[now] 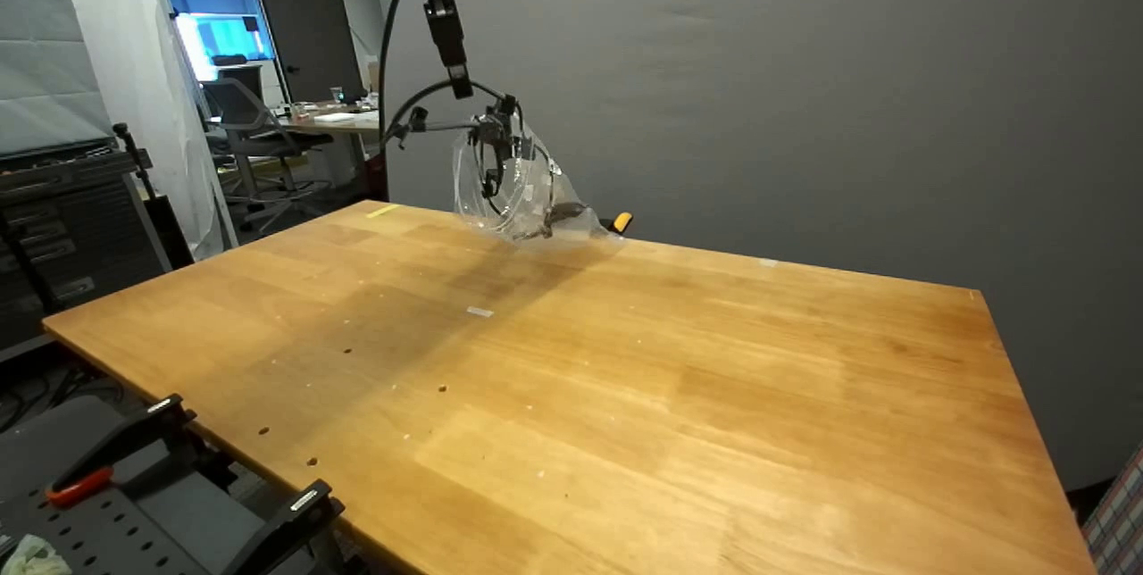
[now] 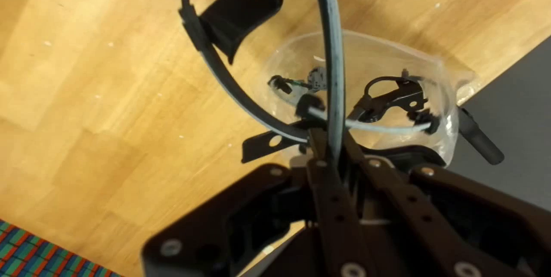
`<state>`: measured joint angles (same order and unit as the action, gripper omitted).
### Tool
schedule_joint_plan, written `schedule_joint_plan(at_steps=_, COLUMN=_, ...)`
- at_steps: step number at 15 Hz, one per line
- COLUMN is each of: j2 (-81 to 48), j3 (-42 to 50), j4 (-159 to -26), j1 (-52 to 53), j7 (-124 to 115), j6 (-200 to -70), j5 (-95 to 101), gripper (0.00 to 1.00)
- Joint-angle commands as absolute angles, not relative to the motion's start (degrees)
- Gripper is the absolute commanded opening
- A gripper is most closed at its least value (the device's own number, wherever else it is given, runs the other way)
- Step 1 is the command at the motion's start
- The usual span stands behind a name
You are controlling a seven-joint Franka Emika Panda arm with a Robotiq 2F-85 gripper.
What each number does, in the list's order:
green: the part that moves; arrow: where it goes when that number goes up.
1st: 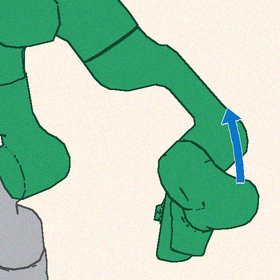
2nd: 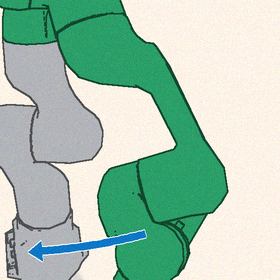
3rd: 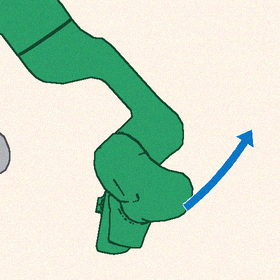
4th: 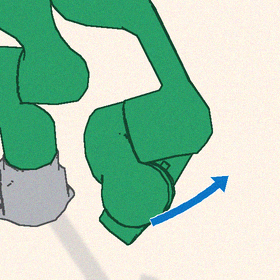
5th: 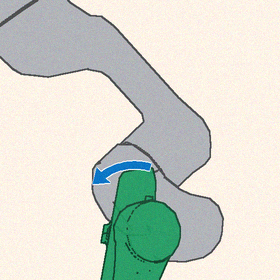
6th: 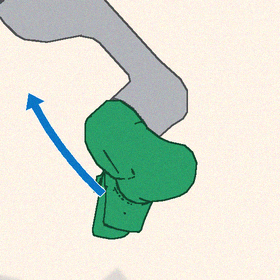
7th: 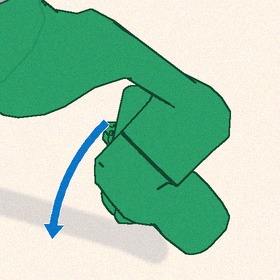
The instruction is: Remove the object from the plastic bag on the table
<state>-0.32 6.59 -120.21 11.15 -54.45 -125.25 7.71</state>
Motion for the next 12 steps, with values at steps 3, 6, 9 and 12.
schedule_joint_plan(at_steps=3, j2=10.7, j3=1.6, j4=-118.7, j1=4.9, j7=-51.5, j6=-110.8, j5=9.7, gripper=0.02)
schedule_joint_plan(at_steps=6, j2=13.9, j3=0.2, j4=-115.7, j1=3.1, j7=-48.9, j6=-107.0, j5=8.4, gripper=0.02)
schedule_joint_plan(at_steps=9, j2=15.2, j3=-0.2, j4=-112.5, j1=3.3, j7=-42.0, j6=-105.0, j5=2.8, gripper=0.02)
schedule_joint_plan(at_steps=12, j2=14.0, j3=-0.7, j4=-109.1, j1=3.9, j7=-33.8, j6=-99.6, j5=-4.4, gripper=0.02)
